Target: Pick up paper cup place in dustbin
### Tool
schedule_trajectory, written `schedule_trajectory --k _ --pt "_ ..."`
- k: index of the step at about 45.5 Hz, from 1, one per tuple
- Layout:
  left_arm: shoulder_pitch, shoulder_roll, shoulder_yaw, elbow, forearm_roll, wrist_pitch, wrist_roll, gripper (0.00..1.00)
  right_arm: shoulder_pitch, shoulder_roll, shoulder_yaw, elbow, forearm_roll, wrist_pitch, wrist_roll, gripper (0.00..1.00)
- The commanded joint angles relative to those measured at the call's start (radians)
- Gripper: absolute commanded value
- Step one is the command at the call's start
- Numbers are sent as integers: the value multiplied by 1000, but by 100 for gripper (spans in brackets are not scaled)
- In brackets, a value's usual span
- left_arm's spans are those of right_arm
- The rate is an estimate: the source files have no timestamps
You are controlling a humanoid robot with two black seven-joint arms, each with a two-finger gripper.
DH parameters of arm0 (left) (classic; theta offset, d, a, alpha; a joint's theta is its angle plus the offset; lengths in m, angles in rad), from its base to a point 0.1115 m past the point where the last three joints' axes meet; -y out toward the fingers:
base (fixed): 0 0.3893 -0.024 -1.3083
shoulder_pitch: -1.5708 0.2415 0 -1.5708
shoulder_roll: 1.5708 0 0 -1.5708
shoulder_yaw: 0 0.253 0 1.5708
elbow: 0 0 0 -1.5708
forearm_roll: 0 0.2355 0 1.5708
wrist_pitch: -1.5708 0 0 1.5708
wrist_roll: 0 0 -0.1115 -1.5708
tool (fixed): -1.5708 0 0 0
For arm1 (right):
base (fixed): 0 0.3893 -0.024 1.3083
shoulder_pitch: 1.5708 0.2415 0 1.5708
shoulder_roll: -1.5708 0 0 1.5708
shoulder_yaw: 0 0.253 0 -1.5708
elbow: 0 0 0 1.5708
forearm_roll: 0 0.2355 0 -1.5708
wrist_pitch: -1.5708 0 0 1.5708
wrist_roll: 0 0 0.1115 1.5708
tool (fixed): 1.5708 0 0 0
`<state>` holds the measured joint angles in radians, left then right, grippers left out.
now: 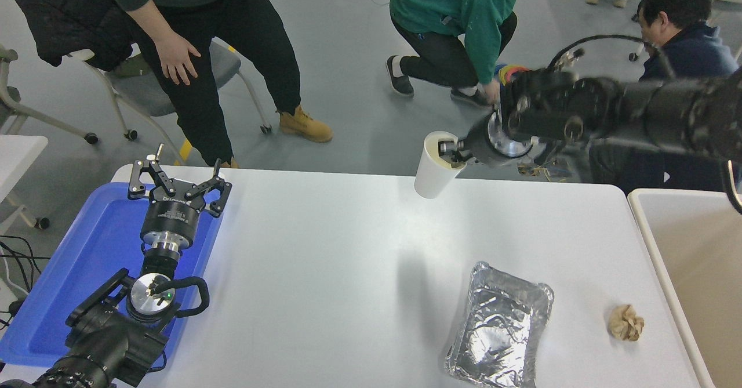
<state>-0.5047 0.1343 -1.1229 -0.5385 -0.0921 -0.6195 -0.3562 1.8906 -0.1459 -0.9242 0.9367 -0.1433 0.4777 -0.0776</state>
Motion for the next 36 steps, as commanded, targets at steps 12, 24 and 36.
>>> schedule_trajectory --k 12,24,36 --pt "0 1 0 0 0 0 0 100 185 -96 -12 16 -24 133 -1 0" --pt "0 -1 0 0 0 0 -1 100 160 -98 -12 2 -30 133 -1 0" --pt "0 1 0 0 0 0 -1 100 107 -136 -64 -78 -39 119 -2 0"
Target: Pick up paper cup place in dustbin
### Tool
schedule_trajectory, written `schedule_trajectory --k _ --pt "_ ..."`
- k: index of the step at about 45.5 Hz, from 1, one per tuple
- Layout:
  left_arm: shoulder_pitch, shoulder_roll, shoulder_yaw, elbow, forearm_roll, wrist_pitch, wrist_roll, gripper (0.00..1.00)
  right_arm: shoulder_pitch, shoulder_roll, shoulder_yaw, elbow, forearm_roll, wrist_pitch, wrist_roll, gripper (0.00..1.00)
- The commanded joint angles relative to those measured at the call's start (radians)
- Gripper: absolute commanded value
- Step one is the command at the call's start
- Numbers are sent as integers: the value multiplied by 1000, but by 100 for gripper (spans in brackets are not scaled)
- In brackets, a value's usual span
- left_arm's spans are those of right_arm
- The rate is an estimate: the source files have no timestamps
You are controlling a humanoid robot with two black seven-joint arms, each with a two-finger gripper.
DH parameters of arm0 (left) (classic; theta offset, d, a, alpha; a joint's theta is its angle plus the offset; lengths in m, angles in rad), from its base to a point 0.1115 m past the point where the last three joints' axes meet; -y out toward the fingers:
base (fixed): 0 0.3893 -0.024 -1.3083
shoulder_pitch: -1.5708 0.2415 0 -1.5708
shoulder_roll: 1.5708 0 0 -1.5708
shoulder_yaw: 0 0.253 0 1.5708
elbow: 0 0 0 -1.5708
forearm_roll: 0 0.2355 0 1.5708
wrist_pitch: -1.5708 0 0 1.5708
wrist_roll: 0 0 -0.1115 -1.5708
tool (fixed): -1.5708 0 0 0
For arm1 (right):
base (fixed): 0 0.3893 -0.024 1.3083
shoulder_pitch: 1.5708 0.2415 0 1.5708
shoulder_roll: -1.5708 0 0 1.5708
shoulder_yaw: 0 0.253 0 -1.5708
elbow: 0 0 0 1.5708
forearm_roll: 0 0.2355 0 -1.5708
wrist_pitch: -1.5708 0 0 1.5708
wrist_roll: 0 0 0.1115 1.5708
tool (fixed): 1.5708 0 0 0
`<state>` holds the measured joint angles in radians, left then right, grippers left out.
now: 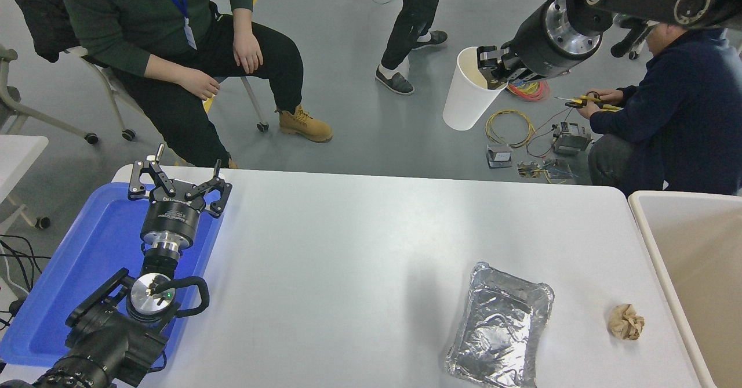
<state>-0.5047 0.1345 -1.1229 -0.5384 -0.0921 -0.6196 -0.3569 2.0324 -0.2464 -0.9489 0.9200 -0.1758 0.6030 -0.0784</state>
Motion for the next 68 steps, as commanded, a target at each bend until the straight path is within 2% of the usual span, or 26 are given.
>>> schedule_trajectory --k 1,17,24,34,41,50,68 --pt "0 1 0 0 0 0 -1 100 -41 -43 -42 -72 -8 -6 -1 0" --pt "0 0 0 0 0 1 1 100 -287 -198 -64 -383 -17 -20 -4 0" --pt "0 -1 0 0 0 1 1 100 -426 -269 -54 -496 -13 -100 -4 0" --pt "0 -1 0 0 0 0 -1 100 -593 -312 -53 -608 -2 -258 -15 0" --pt "0 -1 0 0 0 0 1 100 -713 -353 -53 -679 -2 -376 -46 0" --pt "0 -1 0 0 0 0 1 100 -891 -363 -10 -724 27 -534 -86 0" --pt "0 -1 0 0 0 0 1 100 -1184 -363 219 -790 65 -686 -93 0"
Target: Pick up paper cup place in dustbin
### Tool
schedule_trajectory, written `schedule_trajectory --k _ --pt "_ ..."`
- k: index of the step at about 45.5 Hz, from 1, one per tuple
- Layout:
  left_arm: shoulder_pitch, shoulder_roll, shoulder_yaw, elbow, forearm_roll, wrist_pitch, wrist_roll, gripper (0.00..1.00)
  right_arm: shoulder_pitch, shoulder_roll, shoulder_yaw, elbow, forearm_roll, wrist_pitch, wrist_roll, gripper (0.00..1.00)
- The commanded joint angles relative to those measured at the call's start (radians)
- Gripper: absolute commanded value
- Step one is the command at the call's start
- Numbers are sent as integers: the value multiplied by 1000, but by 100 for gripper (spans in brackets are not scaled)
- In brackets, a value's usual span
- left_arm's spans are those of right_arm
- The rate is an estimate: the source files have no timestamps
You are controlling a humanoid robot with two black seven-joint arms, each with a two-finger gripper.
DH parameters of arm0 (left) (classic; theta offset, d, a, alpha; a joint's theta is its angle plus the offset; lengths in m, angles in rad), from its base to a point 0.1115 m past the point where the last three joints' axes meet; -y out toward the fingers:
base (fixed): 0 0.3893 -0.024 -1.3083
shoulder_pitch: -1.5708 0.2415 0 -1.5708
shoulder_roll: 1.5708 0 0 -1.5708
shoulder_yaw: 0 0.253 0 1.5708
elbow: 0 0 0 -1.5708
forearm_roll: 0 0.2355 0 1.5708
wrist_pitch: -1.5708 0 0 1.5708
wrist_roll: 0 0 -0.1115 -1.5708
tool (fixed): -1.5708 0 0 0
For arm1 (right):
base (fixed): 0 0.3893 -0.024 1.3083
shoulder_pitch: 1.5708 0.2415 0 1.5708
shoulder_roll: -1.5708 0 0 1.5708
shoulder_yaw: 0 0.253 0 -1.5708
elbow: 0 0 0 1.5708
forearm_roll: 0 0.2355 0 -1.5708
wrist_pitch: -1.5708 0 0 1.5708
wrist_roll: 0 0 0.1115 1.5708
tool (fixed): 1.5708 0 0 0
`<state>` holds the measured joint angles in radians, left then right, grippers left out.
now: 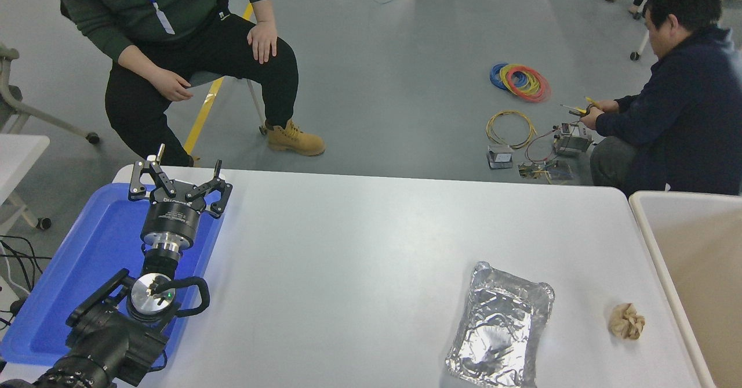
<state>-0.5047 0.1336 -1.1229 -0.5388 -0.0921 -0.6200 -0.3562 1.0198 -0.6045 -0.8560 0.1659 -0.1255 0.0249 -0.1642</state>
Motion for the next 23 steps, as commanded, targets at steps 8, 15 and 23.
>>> schedule_trajectory --k 8,15,23 --pt "0 0 0 0 0 0 -1 100 -259 12 149 -36 15 -125 -6 0" --pt "0 0 0 0 0 0 0 100 -316 51 199 -37 15 -131 -3 0" --pt "0 0 0 0 0 0 0 100 -360 97 239 -37 14 -161 -3 0"
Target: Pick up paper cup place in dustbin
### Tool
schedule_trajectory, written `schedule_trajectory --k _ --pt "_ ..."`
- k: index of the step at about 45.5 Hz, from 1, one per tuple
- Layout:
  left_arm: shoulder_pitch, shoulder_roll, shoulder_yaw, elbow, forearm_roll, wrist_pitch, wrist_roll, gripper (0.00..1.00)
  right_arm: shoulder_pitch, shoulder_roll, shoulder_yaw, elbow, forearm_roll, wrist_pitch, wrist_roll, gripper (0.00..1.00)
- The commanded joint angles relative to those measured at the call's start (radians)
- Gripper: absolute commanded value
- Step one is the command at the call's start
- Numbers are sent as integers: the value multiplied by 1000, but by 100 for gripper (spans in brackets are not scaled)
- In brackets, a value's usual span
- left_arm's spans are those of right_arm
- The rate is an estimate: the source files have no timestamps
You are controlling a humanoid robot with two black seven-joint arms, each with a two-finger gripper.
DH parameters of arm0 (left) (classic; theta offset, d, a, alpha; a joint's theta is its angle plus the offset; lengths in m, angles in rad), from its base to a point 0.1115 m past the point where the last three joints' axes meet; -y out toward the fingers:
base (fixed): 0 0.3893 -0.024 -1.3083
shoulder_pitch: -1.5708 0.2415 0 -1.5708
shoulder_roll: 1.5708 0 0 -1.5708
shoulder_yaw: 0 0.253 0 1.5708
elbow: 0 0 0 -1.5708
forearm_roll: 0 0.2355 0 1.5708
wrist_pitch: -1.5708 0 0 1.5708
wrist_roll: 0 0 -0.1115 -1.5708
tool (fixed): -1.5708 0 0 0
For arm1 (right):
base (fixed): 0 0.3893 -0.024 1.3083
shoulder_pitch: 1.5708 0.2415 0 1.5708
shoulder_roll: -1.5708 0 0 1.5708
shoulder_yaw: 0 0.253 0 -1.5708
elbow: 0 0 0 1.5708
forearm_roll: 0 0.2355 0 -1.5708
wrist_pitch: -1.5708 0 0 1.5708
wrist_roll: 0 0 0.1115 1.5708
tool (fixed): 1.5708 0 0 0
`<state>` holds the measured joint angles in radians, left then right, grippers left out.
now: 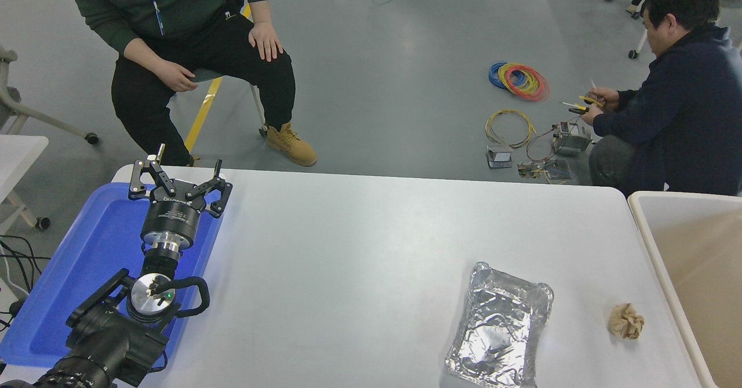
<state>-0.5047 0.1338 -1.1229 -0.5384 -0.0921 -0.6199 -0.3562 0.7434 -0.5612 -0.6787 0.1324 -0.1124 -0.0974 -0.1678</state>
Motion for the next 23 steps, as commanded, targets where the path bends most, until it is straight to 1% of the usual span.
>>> schedule_trajectory --k 1,22,23 --pt "0 1 0 0 0 0 -1 100 -90 58 65 -4 2 -44 -1 0" --pt "0 0 0 0 0 0 0 100 -125 73 96 -2 5 -54 1 0" --pt "0 0 0 0 0 0 -1 100 -125 73 99 -2 5 -54 1 6"
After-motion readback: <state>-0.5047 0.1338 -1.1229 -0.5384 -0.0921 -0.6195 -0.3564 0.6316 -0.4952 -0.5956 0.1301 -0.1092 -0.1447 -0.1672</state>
